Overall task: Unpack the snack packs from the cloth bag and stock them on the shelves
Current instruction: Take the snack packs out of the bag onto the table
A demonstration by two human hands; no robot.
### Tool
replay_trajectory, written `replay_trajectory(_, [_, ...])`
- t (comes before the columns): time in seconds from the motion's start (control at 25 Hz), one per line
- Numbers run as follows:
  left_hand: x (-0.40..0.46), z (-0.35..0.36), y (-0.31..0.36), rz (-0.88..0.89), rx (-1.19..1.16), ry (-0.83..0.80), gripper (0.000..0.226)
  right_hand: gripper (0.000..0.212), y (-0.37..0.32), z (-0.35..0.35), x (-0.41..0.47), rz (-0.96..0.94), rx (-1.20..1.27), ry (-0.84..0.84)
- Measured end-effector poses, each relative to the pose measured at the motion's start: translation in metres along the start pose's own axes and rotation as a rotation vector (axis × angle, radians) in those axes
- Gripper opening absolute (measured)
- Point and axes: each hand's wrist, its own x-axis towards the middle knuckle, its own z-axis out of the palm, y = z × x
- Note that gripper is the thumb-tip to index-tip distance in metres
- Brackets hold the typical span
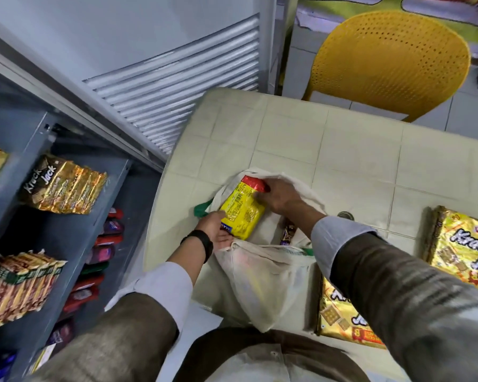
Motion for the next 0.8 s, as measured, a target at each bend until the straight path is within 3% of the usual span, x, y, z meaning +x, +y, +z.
replay_trajectory(0.12, [-0.003, 0.004, 0.001, -0.055, -0.116, -0.061, 0.063, 0.049, -0.007, -0.005, -0.015, 0.001, -0.056, 0.073])
replay_trajectory(0.28, [-0.017, 0.009, -0.012, 0.147, -0.186, 0.043, 0.040, 0.048, -0.005, -0.009, -0.057, 0.147, 0.323, 0.311])
replay_trajectory(0.44, [-0.015, 0.010, -0.052, 0.220, -0.324, 0.177, 0.027, 0.045, 0.021, -0.001, -0.086, 0.368, 0.714, 0.201])
replay_trajectory(0.6, [-0.018, 0.007, -0.064, 0.298, -0.276, 0.176, 0.012, 0.048, 0.036, 0.013, -0.104, 0.441, 0.846, 0.228])
replay_trajectory(0.8, [-0.048, 0.026, -0.059, 0.539, -0.023, 0.097, 0.035, 0.060, 0.069, -0.002, -0.144, 0.332, 1.014, 0.300])
